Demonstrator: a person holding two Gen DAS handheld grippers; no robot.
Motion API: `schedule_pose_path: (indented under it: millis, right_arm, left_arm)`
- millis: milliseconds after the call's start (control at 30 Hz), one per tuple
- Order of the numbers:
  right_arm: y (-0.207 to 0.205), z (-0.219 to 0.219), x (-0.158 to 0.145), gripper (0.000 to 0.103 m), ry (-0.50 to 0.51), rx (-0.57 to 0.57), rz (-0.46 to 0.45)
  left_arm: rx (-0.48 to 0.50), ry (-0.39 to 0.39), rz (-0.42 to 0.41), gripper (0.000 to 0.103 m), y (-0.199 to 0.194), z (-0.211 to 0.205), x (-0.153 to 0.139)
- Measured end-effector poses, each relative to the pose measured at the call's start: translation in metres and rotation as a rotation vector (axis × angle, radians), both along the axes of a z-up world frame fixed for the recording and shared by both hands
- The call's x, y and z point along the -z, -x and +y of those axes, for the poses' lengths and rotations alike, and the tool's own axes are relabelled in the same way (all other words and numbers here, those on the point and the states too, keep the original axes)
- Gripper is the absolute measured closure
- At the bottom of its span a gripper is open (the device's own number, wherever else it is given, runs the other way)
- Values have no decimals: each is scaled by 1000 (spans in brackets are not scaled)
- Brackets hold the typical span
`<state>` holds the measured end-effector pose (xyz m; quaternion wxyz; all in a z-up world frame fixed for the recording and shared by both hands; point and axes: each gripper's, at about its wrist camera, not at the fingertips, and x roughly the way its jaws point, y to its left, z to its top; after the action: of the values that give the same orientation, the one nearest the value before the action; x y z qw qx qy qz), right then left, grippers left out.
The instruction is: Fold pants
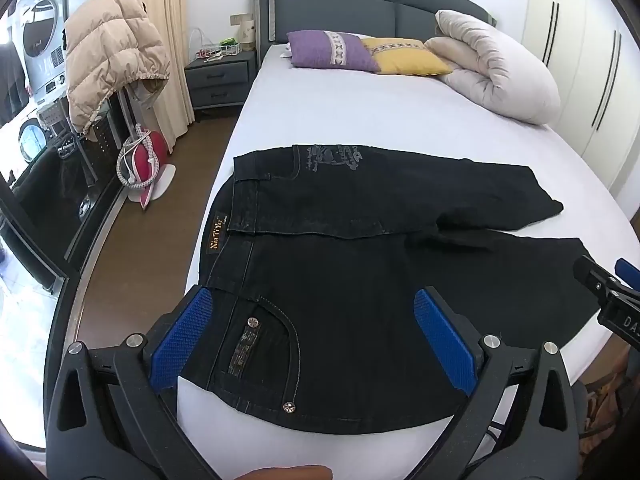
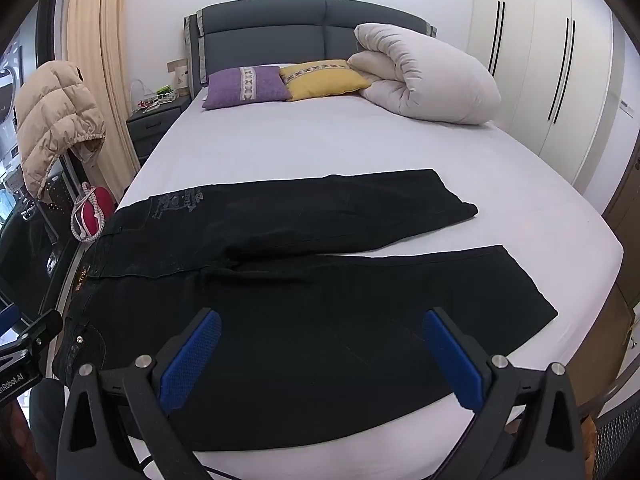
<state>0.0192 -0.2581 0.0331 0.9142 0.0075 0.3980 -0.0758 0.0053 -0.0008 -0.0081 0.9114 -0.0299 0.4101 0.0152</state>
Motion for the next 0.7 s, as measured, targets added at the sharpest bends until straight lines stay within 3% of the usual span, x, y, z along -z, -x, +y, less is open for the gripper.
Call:
schedule_pose_path:
  millis: [700]
  right_arm:
    - [0, 4, 2, 0, 0, -5, 0]
  left_arm:
    - [-2, -4, 8, 0, 0, 0, 1]
